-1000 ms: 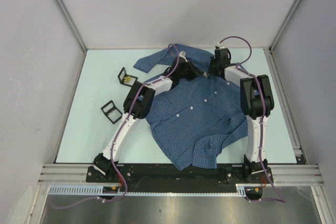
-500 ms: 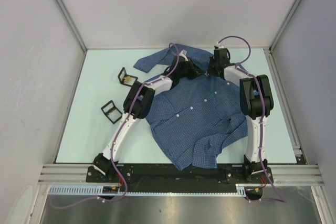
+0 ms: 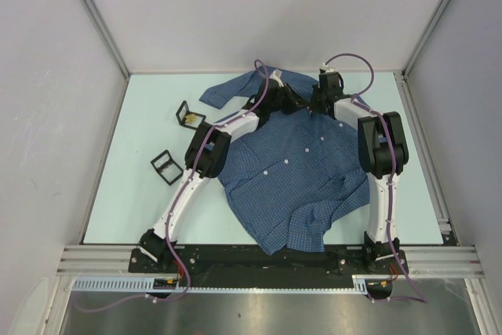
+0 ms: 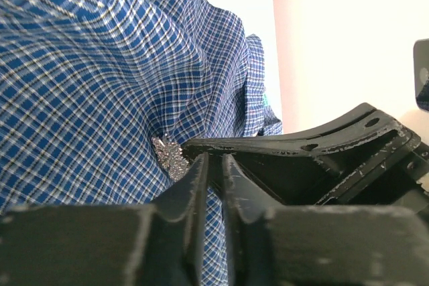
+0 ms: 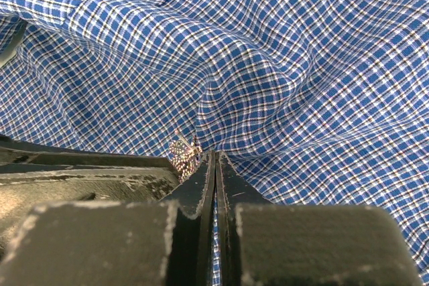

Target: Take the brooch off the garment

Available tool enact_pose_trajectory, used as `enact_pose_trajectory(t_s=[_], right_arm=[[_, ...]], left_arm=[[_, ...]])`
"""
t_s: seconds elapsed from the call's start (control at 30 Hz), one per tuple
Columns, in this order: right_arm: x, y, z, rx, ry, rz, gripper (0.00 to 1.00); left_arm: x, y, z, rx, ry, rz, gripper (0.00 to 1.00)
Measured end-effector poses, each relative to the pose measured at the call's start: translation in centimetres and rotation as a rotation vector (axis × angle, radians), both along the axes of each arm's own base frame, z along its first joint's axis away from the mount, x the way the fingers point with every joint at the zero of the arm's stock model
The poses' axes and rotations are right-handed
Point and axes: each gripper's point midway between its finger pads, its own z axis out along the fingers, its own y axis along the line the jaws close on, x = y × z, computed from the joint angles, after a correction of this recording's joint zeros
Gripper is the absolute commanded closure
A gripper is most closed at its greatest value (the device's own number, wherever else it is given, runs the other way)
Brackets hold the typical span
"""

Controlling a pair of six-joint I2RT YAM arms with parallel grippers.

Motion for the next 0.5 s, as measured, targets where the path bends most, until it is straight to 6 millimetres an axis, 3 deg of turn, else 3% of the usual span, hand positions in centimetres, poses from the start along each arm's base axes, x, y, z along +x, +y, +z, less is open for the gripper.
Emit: enact_pose_trajectory(t_s=[0.23,0.5], right_arm=[[0.0,0.1,0.0,0.000,0.000,0.002,1.00],[0.0,0.1,0.0,0.008,0.001,0.008,1.00]], left_arm=[[-0.5,0.2,-1.2,0.041,0.033,-0.006,0.60],[-0.4,0.6,-2.1,0.078,0.023,0.004,0.51]])
